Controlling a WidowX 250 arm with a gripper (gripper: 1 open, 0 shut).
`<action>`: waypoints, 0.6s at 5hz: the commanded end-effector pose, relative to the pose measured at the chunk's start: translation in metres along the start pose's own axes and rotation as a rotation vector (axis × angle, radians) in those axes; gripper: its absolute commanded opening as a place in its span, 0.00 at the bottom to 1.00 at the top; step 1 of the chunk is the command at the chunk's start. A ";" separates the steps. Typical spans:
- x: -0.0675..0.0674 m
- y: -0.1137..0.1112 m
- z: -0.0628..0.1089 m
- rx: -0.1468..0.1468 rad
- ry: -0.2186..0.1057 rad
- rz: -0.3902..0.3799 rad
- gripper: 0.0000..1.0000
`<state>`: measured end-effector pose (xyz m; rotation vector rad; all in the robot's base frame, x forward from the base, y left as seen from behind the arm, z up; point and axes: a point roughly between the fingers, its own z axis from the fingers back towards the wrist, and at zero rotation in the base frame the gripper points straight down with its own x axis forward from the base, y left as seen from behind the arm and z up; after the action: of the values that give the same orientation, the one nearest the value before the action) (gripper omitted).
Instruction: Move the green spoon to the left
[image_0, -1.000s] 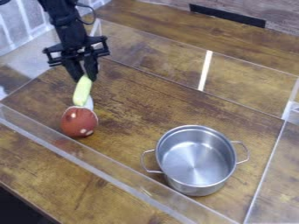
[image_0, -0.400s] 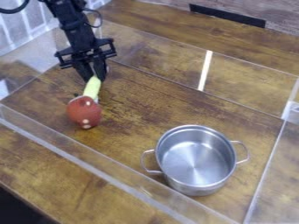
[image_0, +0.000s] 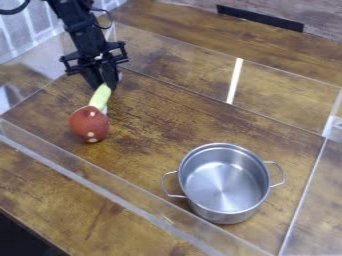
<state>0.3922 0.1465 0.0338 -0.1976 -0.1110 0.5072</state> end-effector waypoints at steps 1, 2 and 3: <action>0.008 0.013 0.025 0.044 -0.041 0.028 0.00; 0.011 0.017 0.027 0.060 -0.043 0.047 0.00; 0.014 0.021 0.025 0.073 -0.040 0.069 0.00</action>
<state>0.3905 0.1587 0.0378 -0.1364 -0.0740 0.5585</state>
